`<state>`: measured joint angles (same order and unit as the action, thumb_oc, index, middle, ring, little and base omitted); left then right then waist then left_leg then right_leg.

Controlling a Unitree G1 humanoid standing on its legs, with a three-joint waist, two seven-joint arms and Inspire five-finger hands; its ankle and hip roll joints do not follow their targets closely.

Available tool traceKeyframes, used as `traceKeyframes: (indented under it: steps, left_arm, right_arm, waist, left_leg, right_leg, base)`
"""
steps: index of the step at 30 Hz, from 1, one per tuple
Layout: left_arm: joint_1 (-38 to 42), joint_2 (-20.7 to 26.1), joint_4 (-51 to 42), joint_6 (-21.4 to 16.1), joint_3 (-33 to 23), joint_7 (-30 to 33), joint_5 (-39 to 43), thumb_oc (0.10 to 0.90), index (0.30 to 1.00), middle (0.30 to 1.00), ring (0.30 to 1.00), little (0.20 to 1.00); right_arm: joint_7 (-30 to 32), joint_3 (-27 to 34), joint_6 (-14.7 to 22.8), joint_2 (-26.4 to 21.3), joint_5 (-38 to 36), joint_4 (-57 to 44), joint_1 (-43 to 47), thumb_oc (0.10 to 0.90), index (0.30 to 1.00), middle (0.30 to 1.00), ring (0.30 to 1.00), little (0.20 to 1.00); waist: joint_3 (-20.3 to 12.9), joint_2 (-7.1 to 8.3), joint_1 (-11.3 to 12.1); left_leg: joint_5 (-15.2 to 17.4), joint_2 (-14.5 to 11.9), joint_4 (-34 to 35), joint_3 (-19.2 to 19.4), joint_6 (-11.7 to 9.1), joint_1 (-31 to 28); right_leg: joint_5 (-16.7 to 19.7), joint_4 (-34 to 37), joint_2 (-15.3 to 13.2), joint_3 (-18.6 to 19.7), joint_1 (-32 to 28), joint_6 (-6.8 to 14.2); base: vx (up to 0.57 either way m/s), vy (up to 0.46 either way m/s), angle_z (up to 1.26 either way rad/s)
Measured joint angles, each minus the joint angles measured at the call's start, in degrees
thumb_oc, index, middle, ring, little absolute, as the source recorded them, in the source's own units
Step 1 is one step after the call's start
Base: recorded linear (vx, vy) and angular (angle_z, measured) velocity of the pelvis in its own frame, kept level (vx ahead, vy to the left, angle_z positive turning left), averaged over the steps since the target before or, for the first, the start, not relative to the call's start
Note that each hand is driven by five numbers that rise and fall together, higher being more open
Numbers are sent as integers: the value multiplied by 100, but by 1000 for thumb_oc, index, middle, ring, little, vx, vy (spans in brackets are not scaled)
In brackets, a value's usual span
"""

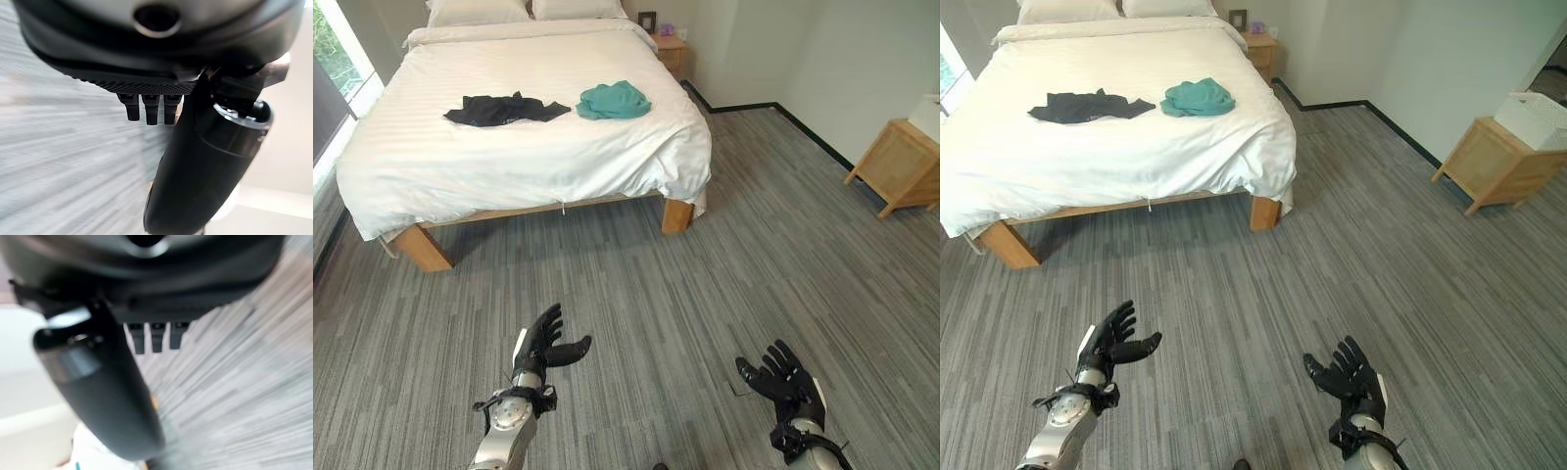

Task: Pick up bed clothes into laundry basket.

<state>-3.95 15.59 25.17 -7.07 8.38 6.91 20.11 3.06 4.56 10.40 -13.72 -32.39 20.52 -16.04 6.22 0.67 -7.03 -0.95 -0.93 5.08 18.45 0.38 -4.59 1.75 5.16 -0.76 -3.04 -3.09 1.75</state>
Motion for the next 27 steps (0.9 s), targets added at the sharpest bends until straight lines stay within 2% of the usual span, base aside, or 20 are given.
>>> traceKeyframes:
  steps: [6,8,9,11,12,13,15,16,17,19,21,22,23,24,25,26,27]
  left_arm:
    - [84,7,-102,-36,-110,-110,27,800,900,900,900,900]
    - [269,29,-105,-88,-262,-41,29,800,900,900,900,900]
    - [375,52,-105,-90,-300,6,30,800,900,900,900,900]
    - [506,117,-111,-106,-312,34,23,800,900,900,900,900]
    - [570,194,-174,-187,-373,30,-2,800,900,900,900,900]
    - [554,191,-165,-191,-376,19,-10,800,900,900,900,900]
    - [414,226,-374,-219,-418,8,-20,800,900,900,900,900]
    - [412,246,-412,-248,-441,7,-11,800,900,900,900,900]
    - [439,241,-407,-257,-504,6,4,800,900,900,900,900]
    - [441,217,-279,-270,-696,42,34,800,900,900,900,900]
    - [457,222,-280,-290,-738,82,89,800,900,900,900,900]
    - [382,121,-287,-399,-700,51,288,800,900,900,900,900]
    - [363,76,-303,-448,-633,22,355,800,900,900,900,900]
    - [421,-50,-276,-479,-609,-73,557,800,900,900,900,900]
    - [475,-138,-279,-486,-611,-106,684,800,900,900,900,900]
    - [574,-338,-346,-516,-598,-109,800,800,900,900,900,900]
    - [541,-446,-382,-641,-613,-82,955,800,900,900,900,900]
  right_arm:
    - [-24,-103,3,-160,-16,-70,247,800,900,900,900,900]
    - [-82,-185,15,-384,-12,-271,549,800,900,900,900,900]
    - [-84,-176,16,-439,-12,-399,745,800,900,900,900,900]
    - [-127,-150,33,-428,-18,-636,884,800,900,900,900,900]
    - [-191,-179,131,-355,-31,-1067,895,800,900,900,900,900]
    - [-248,-211,152,-350,-40,-1089,805,800,900,900,900,900]
    - [-276,-240,115,-334,-41,-966,756,800,900,900,900,900]
    - [-288,-239,116,-326,-35,-994,713,800,900,900,900,900]
    - [-335,-241,106,-317,-19,-990,641,800,900,900,900,900]
    - [-354,-256,24,-253,-19,-973,390,800,900,900,900,900]
    - [-361,-243,5,-246,-24,-974,257,800,900,900,900,900]
    - [-369,-199,-22,-350,-41,-967,104,800,900,900,900,900]
    - [-391,-170,-16,-407,-45,-974,6,800,900,900,900,900]
    - [-389,-112,-18,-426,-102,-579,354,800,900,900,900,900]
    - [-380,-100,-70,-480,-246,-489,503,800,900,900,900,900]
    - [-399,50,-88,-436,-434,-578,400,800,900,900,900,900]
    - [-407,161,-41,-376,-497,-586,518,800,900,900,900,900]
  waist:
    - [34,-23,-11]
    - [233,-124,4]
    - [407,-221,22]
    - [609,-307,-36]
    - [959,-293,-96]
    - [944,-240,-227]
    - [885,-126,-204]
    - [885,-88,-215]
    - [884,-94,-304]
    - [849,-12,-396]
    - [756,17,-561]
    - [549,-85,-771]
    - [448,-29,-870]
    - [442,4,-812]
    - [449,101,-715]
    - [428,193,-590]
    - [442,349,-434]
  left_leg:
    - [-20,10,-1,39,15,202]
    - [-11,7,16,164,75,333]
    - [-66,-64,12,203,116,345]
    - [-6,-73,-1,227,161,318]
    - [25,11,-12,200,211,71]
    - [119,87,-5,232,240,72]
    - [221,249,-6,340,229,-62]
    - [330,292,-62,311,111,-21]
    - [362,299,-153,247,89,11]
    - [538,290,-196,135,-66,-265]
    - [750,181,-377,-60,-227,-322]
    - [936,-232,-621,-277,-588,-539]
    - [1104,-383,-1004,-430,-760,-565]
    - [1088,-780,-2668,-537,-929,23]
    - [563,-1070,-4098,-658,-931,725]
    - [-737,-1450,-5552,-687,-686,1550]
    - [-716,-1579,-6047,-658,-802,1923]
  right_leg:
    - [112,-27,5,76,248,-23]
    - [112,-397,26,188,588,10]
    - [2,-904,56,183,891,138]
    - [-166,-1967,67,207,1388,399]
    - [-331,-4477,-61,357,2659,917]
    - [-453,-4649,-276,317,2914,951]
    - [-494,-4099,-779,162,3401,869]
    - [-502,-3517,-902,188,3465,863]
    - [-480,-2514,-1044,311,3314,898]
    - [-268,-1433,-1190,581,3018,852]
    - [-154,-1102,-1183,678,2806,862]
    - [-80,-1774,-809,635,2505,704]
    - [279,-1929,-703,643,2269,537]
    - [-236,-2489,-454,499,2252,172]
    - [-397,-2650,-404,439,2150,-222]
    - [-455,-2584,-350,371,1998,-284]
    - [-576,-2541,-309,391,1736,-401]
  base:
    - [3,31,-7]
    - [14,78,-37]
    - [113,70,-42]
    - [158,20,-27]
    - [280,-19,6]
    - [434,-63,25]
    - [582,-205,13]
    - [531,-229,13]
    - [336,-157,34]
    - [547,-341,35]
    - [470,-445,54]
    - [511,-586,93]
    - [522,-818,73]
    - [398,-674,29]
    - [345,-610,-1]
    - [185,-247,-23]
    - [602,-461,-30]
